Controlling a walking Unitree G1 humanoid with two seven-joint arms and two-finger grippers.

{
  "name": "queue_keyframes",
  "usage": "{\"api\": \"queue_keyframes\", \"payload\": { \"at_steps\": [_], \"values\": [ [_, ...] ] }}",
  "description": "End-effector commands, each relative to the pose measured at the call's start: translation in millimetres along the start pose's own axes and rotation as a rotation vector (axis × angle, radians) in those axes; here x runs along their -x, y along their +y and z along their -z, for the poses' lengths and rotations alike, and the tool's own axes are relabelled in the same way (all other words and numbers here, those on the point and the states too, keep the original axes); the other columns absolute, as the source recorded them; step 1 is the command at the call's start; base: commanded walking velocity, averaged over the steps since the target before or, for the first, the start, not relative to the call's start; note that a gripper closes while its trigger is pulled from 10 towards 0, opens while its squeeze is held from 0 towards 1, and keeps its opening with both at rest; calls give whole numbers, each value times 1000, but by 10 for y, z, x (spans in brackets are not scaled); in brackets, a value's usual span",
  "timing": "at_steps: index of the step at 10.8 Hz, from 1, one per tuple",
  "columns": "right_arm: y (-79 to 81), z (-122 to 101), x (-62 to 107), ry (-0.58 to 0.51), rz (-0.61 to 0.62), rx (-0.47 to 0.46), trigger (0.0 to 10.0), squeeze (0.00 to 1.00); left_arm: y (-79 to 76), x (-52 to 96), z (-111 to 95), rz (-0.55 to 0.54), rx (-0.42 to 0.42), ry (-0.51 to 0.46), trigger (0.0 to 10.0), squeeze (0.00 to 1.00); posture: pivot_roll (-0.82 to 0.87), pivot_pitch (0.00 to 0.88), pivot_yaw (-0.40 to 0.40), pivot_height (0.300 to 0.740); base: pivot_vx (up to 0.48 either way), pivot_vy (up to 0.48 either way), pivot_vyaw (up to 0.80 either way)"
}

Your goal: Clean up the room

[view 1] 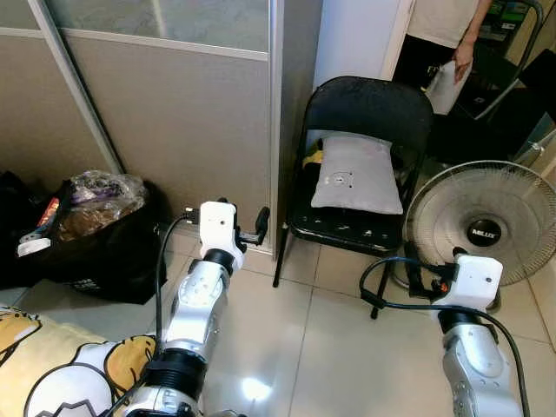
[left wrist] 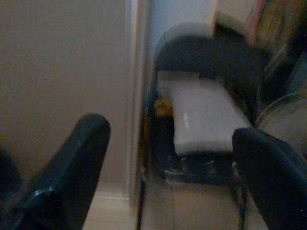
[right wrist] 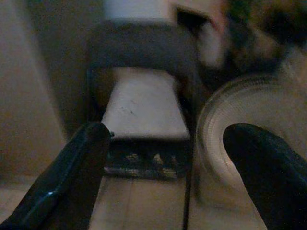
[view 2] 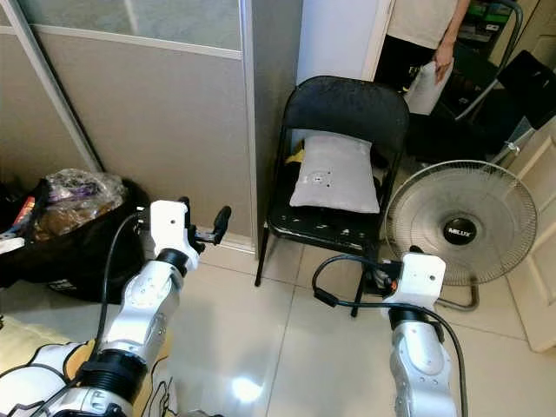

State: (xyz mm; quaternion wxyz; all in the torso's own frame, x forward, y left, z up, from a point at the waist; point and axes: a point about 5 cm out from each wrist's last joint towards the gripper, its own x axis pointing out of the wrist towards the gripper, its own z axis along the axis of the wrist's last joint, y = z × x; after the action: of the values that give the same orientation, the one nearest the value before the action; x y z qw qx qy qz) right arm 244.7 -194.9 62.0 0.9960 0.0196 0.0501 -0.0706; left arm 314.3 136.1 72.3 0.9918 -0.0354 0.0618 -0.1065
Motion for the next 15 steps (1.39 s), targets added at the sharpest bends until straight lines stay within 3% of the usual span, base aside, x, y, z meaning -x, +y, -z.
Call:
{"api": "queue_keyframes", "payload": {
  "at_steps": [1,3,5,7,8,9,10,12,13,15],
  "values": [
    [151,14,-60,33,-17,-23,10000,0,91,-32,-80,8,34,3,10000,0,-165,0,68,740,0,0,0],
    [224,-80,-377,20,-14,-67,10000,0,26,-236,-180,44,4,14,10000,0,-162,0,71,740,0,0,0],
    [103,-130,-409,14,65,-105,10000,0,88,-266,-244,-16,68,-5,10000,0,-163,0,66,740,0,0,0],
    [12,-44,-219,22,69,39,10000,0,253,-131,-263,-61,9,-66,10000,0,-156,0,41,740,0,0,0],
    [-38,-32,-92,4,62,74,10000,0,271,-14,-234,-13,-55,-89,10000,0,-152,0,29,740,0,0,0],
    [-65,-111,47,-72,48,109,10000,0,310,87,-198,-18,-49,-89,10000,0,-150,0,18,740,0,0,0],
    [-44,-173,132,-142,7,97,10000,1000,297,124,-189,-50,-25,-107,10000,1000,-154,0,18,740,0,0,0],
    [-13,-73,88,-84,23,96,10000,1000,163,128,-162,-13,-1,-98,10000,1000,-159,0,33,740,0,0,0],
    [-63,-4,95,-42,58,36,10000,1000,188,119,-133,-16,24,-60,10000,1000,-161,0,39,740,0,0,0],
    [-102,69,120,-16,79,13,10000,1000,164,112,-98,9,2,-30,10000,1000,-163,0,48,740,0,0,0]
  ]
}}
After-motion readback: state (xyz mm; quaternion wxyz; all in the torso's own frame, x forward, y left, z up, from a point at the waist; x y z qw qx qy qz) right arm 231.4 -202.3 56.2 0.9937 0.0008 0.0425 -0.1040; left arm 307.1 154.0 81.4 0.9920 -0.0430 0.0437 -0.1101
